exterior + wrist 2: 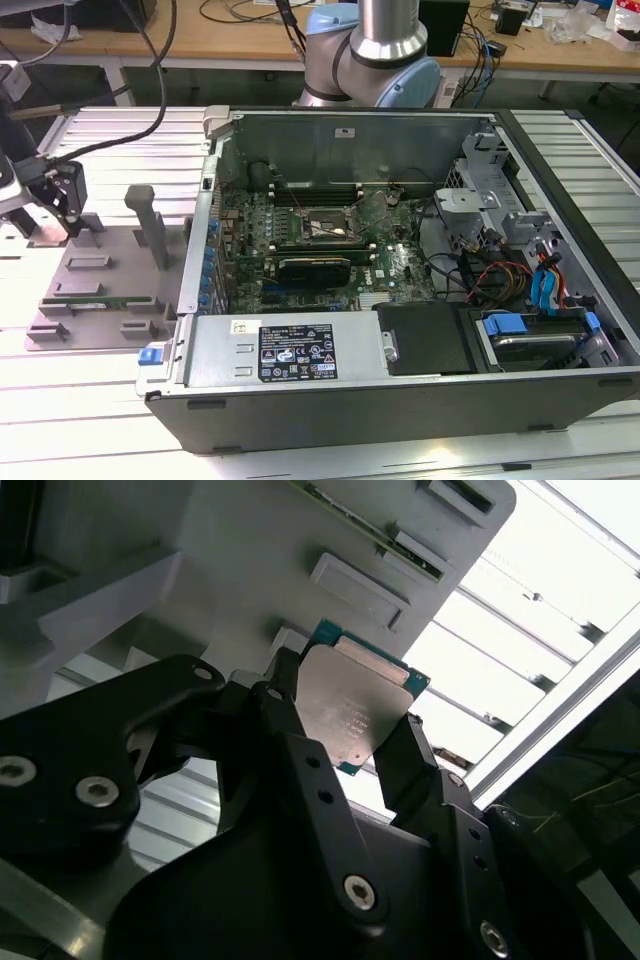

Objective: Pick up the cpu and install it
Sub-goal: 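Pick up the cpu and move it towards the insertion slot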

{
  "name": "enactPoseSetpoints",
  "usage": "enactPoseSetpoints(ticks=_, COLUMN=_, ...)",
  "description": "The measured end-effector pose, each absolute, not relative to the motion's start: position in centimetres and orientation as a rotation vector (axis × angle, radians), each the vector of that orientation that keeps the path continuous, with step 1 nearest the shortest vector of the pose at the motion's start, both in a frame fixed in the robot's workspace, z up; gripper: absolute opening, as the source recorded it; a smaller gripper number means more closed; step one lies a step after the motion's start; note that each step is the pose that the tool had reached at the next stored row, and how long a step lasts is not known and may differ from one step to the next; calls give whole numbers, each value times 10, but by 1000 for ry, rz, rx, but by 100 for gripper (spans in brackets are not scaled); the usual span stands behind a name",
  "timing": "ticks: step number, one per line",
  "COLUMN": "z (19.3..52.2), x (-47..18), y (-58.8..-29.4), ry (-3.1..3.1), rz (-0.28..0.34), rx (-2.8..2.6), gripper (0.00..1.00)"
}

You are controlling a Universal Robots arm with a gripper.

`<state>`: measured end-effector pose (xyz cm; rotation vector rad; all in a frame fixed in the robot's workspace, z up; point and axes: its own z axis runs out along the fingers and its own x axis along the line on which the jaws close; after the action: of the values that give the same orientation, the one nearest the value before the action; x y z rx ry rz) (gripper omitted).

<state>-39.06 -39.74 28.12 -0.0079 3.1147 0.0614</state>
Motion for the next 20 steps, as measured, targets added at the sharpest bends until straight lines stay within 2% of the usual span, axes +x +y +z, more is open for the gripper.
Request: enactPoseSetpoints(ticks=20, z=323, x=-391, y=-397, ry=3115, rz=61, rx=-8, gripper=55)
